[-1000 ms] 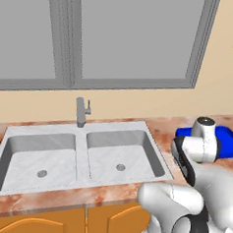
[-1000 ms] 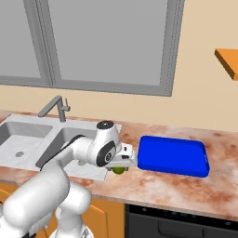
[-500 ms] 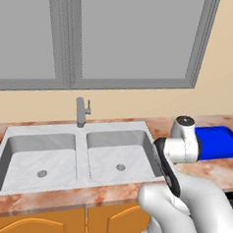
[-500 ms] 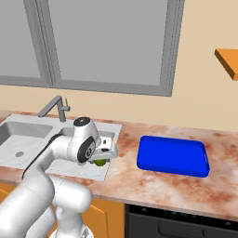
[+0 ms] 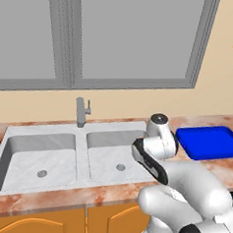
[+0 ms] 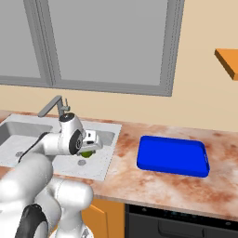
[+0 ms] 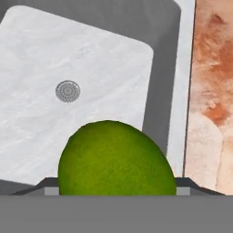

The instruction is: Pick up all produce items and place them in the sink. Turn on the sink faucet to wash them. Then turn the sink off and put them in the tray.

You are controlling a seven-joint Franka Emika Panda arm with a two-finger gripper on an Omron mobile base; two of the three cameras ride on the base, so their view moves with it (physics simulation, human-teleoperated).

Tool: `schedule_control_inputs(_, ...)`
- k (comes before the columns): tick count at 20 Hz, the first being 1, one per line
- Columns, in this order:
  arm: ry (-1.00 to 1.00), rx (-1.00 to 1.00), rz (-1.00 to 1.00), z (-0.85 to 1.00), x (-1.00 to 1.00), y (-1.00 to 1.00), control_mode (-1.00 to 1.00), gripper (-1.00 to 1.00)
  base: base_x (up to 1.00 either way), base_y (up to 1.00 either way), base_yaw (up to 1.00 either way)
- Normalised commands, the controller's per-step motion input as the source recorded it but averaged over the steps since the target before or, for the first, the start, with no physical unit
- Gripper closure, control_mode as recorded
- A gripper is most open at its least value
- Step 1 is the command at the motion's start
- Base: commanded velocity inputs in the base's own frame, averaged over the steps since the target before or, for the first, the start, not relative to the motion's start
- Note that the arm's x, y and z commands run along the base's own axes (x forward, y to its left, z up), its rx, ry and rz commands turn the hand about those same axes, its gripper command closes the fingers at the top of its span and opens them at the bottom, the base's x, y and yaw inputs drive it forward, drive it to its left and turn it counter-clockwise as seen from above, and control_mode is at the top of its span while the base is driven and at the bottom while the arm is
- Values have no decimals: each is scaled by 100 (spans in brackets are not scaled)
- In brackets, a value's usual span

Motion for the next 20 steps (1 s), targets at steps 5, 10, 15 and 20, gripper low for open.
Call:
schedule_control_inputs(5, 10, -4, 1, -42, 53, 35, -100, 100, 0, 0, 0)
schedule_control_inputs(10, 8, -6, 0, -38, 29, 9, -100, 100, 0, 0, 0)
schedule_control_inputs(15, 9, 0, 0, -25, 37, 16, -100, 100, 0, 0, 0)
schedule_control_inputs(20, 0, 0, 0, -39, 22, 10, -100, 100, 0, 0, 0)
